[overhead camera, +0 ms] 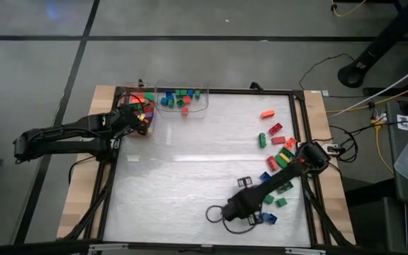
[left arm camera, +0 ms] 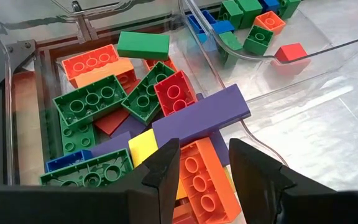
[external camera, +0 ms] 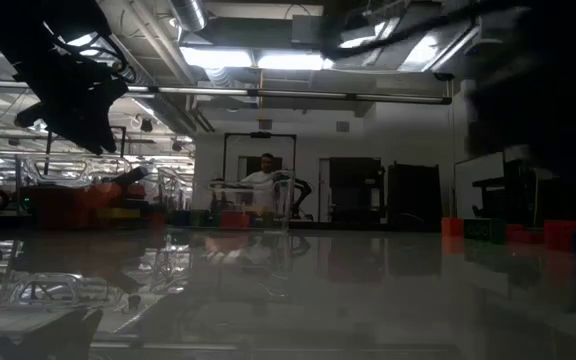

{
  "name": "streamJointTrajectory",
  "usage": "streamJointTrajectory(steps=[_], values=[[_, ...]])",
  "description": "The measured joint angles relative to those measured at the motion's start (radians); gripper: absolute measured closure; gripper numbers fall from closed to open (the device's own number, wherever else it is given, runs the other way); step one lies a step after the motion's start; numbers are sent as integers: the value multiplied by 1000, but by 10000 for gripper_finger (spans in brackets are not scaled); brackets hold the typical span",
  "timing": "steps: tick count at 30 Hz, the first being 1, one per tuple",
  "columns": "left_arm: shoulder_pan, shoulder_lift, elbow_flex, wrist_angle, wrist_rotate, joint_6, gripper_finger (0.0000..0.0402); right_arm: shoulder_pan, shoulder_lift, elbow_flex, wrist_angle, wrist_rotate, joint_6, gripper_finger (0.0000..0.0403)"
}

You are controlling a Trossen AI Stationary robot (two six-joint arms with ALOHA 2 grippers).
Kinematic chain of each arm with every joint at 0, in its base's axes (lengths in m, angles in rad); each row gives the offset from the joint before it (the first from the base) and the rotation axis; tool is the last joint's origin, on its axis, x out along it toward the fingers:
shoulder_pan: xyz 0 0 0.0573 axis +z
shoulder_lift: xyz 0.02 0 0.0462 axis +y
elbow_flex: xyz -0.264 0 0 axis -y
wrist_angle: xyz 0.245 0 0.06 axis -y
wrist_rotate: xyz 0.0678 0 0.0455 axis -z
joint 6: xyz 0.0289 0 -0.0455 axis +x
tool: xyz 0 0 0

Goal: Sort blocks by size
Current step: Put the small red block into the right transparent bin

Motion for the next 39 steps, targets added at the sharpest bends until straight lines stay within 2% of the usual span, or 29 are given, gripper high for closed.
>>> streamJointTrajectory(steps=[6,11,15,18,21,24,30,34,39], values=[[0,0,0,0,0,0,274,-140,4,82,118,180,-196,251],[0,0,0,0,0,0,274,-290,4,168,271,289,-447,268],[0,0,0,0,0,0,274,-431,4,216,434,341,-614,271],[0,0,0,0,0,0,274,-539,4,245,551,344,-680,258],[0,0,0,0,0,0,274,-643,4,257,655,342,-706,247],[0,0,0,0,0,0,274,-740,4,259,763,327,-706,252],[0,0,0,0,0,1,274,-879,4,259,861,172,-625,264],[0,0,0,0,0,7,274,-917,4,259,864,103,-521,233],[0,0,0,0,0,7,274,-930,4,259,865,125,-494,181]])
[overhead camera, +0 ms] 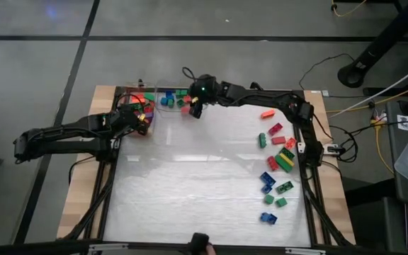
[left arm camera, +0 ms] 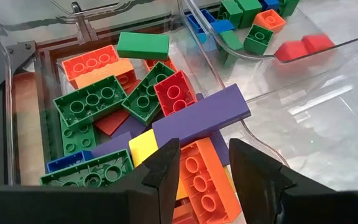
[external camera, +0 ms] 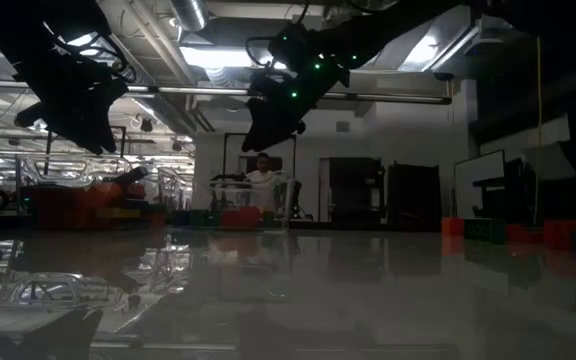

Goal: Sort blocks by size
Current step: Put the small red block into the right transparent bin, then put the large green game piece into the left transparent bin

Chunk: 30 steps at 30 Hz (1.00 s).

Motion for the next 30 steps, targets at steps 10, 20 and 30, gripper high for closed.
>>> streamJointTrajectory(steps=[10,20,30], values=[[0,0,0,-1,0,0,274,29,-53,-1,-139,80,-4,135],[0,0,0,-1,0,0,274,35,-288,1,-647,55,43,134],[0,0,0,-1,0,2,274,36,-308,-184,-1089,44,265,134]])
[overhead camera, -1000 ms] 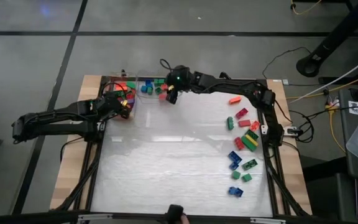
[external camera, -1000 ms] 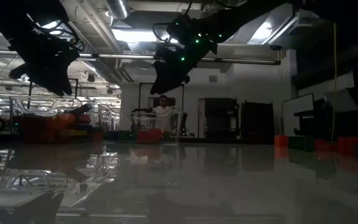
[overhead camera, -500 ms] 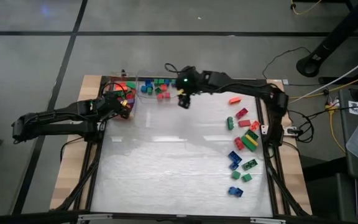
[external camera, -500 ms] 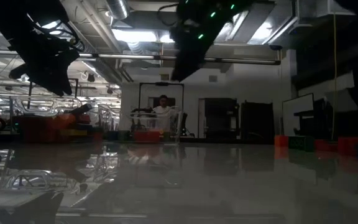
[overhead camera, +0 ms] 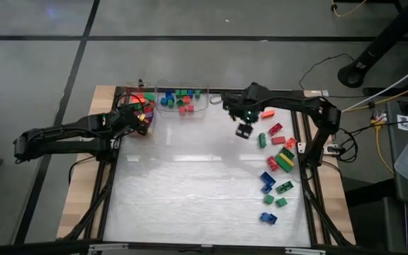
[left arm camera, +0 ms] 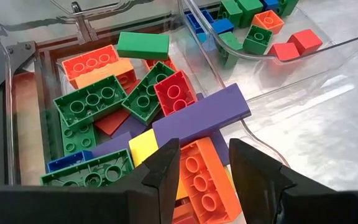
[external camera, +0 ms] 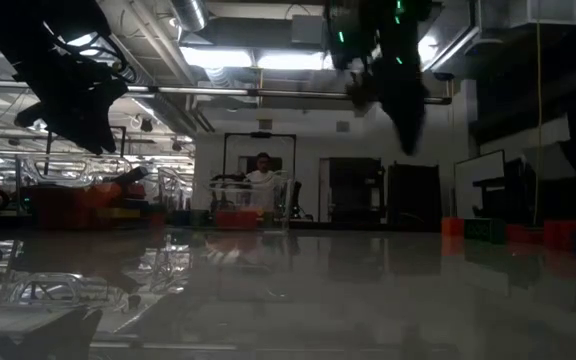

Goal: Sort blocks by size
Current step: Put the large green game piece into the left transparent bin

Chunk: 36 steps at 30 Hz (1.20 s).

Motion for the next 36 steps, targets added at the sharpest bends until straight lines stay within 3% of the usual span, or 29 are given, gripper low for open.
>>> streamJointTrajectory(steps=[8,15,22,36], values=[[0,0,0,0,0,2,274,-1,0,-246,11,-49,128,134],[0,0,0,0,0,2,274,-1,0,-292,16,-44,361,134],[0,0,0,0,0,2,274,-1,0,-308,113,-12,390,134],[0,0,0,-8,0,3,274,-1,0,-495,204,-50,422,134]])
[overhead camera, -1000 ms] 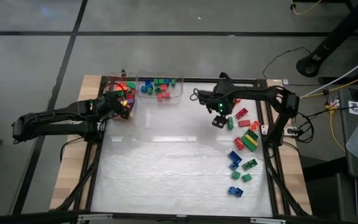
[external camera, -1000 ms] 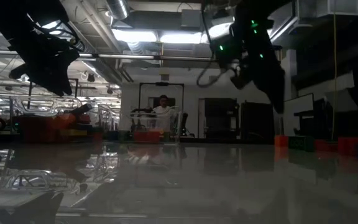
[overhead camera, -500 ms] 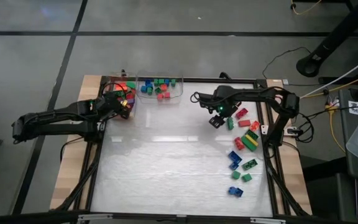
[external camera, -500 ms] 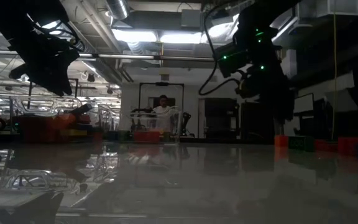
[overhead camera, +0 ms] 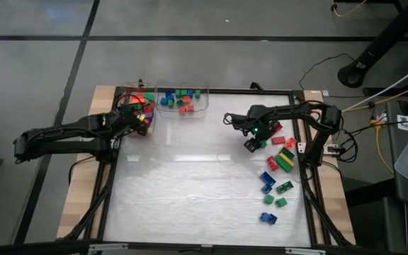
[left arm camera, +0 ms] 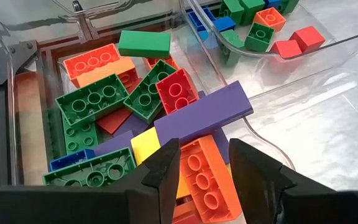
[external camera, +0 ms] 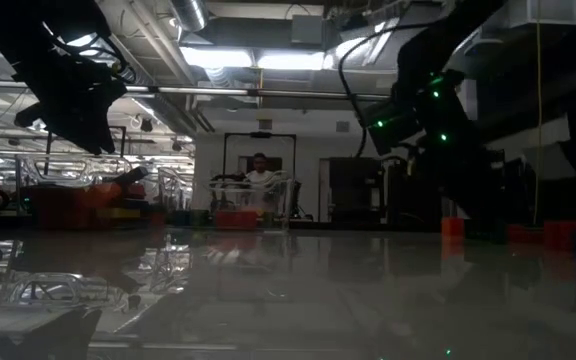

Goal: Sort blocks by size
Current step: Put the large green game piece into the left transparent bin

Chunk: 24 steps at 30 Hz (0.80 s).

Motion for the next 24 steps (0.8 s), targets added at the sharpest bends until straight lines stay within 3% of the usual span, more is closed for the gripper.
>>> streamJointTrajectory(steps=[8,12,19,24], values=[[0,0,0,2,0,0,274,0,-6,-91,103,-29,-23,144],[0,0,0,3,0,0,274,1,-5,-92,125,-46,-90,189],[0,0,0,27,0,56,274,2,-3,-94,168,-76,-157,305],[0,-3,0,101,54,138,274,11,-3,-95,177,-94,-168,313]])
